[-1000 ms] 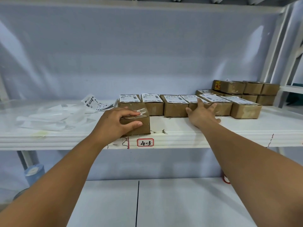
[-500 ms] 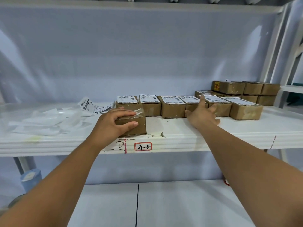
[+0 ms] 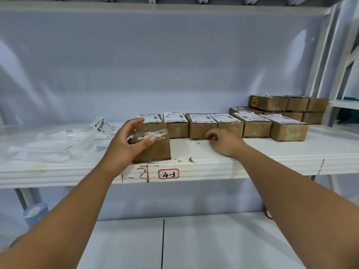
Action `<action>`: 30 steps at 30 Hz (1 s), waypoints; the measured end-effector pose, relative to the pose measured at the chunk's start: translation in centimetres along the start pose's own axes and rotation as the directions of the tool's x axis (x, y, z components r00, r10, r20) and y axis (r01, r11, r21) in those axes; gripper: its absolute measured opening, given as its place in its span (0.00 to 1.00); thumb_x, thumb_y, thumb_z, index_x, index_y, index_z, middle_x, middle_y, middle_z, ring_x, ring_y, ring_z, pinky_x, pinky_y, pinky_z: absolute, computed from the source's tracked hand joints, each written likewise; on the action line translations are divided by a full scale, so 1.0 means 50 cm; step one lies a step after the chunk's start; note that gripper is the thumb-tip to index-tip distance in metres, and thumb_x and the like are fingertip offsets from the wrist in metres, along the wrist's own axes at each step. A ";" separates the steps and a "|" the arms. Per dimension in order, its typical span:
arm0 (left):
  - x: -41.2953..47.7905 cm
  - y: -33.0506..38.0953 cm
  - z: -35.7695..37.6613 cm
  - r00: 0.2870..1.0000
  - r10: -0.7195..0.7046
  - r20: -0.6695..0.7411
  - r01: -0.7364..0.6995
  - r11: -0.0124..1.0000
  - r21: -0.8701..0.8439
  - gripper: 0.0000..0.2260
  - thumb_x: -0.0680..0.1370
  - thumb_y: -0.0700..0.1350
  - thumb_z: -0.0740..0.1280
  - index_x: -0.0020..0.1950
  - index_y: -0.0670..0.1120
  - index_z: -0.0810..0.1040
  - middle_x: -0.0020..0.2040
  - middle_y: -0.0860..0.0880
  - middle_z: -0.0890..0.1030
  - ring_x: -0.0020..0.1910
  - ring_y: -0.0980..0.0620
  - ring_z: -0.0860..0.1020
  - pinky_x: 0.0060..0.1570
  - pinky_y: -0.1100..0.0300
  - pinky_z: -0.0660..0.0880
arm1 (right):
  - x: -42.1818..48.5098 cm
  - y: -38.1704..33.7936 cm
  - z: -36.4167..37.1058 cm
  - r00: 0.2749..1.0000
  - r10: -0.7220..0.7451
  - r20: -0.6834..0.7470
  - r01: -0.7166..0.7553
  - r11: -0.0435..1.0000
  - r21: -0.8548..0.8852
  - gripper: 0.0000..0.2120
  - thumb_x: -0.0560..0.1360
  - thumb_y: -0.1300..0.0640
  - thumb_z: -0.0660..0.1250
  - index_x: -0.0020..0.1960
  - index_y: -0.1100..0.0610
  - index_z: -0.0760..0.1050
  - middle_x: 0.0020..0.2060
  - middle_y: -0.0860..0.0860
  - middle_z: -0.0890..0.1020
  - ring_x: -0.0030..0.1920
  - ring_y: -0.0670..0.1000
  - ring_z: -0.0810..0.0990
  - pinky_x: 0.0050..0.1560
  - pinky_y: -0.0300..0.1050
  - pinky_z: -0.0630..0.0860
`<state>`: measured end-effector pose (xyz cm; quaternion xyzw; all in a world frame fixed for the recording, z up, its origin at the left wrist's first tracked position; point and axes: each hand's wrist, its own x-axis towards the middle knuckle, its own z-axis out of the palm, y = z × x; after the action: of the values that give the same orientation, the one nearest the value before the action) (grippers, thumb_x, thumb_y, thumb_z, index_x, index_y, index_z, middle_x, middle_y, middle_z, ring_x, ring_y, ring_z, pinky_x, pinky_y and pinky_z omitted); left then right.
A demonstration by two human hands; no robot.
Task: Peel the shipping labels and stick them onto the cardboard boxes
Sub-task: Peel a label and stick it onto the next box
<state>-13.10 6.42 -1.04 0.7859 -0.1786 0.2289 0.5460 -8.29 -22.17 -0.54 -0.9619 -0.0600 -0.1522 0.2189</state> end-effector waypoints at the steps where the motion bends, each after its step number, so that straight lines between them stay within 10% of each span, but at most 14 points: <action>1: 0.001 -0.001 0.000 1.000 -0.014 0.006 0.014 1.000 -0.006 0.23 0.64 0.58 0.73 0.58 0.66 0.73 0.60 0.62 0.75 0.64 0.61 0.71 0.65 0.50 0.70 | 0.001 0.001 0.000 1.000 -0.002 0.004 0.002 1.000 -0.010 0.16 0.76 0.59 0.58 0.62 0.50 0.75 0.57 0.50 0.79 0.62 0.55 0.72 0.68 0.53 0.65; 14: -0.003 -0.001 0.006 1.000 0.012 0.007 -0.013 0.993 0.120 0.12 0.71 0.51 0.73 0.52 0.60 0.77 0.56 0.58 0.75 0.55 0.63 0.73 0.57 0.60 0.72 | -0.011 -0.010 -0.007 0.998 0.037 -0.044 -0.037 0.999 0.002 0.11 0.77 0.56 0.61 0.53 0.53 0.80 0.53 0.49 0.81 0.53 0.50 0.77 0.55 0.43 0.74; 21: 0.014 -0.001 -0.007 0.964 -0.179 -0.196 0.130 0.962 -0.239 0.10 0.78 0.57 0.60 0.54 0.54 0.74 0.54 0.57 0.77 0.55 0.61 0.73 0.54 0.63 0.66 | -0.013 -0.016 -0.008 0.997 0.058 -0.051 -0.058 0.998 -0.002 0.09 0.77 0.56 0.61 0.47 0.52 0.80 0.48 0.50 0.83 0.49 0.51 0.79 0.52 0.45 0.76; 30: 0.043 -0.026 -0.012 0.937 -0.306 -0.168 0.243 0.918 -0.314 0.03 0.77 0.51 0.66 0.46 0.54 0.74 0.48 0.55 0.78 0.53 0.53 0.75 0.57 0.54 0.70 | 0.001 -0.199 0.047 0.996 -0.003 -0.087 0.049 0.845 0.533 0.10 0.78 0.59 0.63 0.41 0.50 0.78 0.41 0.45 0.81 0.46 0.49 0.80 0.48 0.42 0.74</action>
<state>-10.70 7.35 -0.68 0.6860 -0.0378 0.2044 0.6973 -9.45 -12.24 1.47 -0.8550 -0.1036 -0.1723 0.4781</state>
